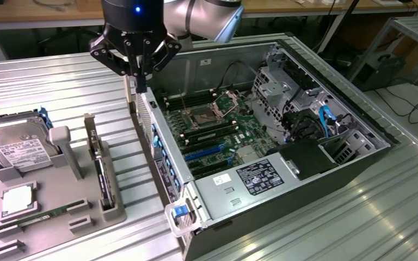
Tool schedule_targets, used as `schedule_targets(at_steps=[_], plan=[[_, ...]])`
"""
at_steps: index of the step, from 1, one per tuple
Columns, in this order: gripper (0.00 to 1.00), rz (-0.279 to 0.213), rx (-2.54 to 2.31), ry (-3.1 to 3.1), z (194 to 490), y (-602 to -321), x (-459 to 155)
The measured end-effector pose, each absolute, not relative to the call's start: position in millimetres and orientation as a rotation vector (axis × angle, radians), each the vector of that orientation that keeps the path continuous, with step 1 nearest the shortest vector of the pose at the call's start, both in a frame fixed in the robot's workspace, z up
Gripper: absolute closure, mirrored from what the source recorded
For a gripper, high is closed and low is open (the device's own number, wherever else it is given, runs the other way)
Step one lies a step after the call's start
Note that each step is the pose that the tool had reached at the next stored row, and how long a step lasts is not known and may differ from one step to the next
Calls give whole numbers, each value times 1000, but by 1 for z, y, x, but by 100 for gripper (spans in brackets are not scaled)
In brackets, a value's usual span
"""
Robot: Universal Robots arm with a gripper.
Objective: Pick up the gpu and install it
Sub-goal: 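Reach for the gpu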
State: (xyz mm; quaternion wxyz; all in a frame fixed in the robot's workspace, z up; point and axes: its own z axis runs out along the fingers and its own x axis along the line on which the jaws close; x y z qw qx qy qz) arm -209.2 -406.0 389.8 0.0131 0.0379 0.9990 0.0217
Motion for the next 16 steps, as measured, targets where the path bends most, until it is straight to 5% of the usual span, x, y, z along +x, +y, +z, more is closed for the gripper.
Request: schedule_targets(at_steps=[16], plan=[[89, 68, 118, 3112, 389, -408, -223]])
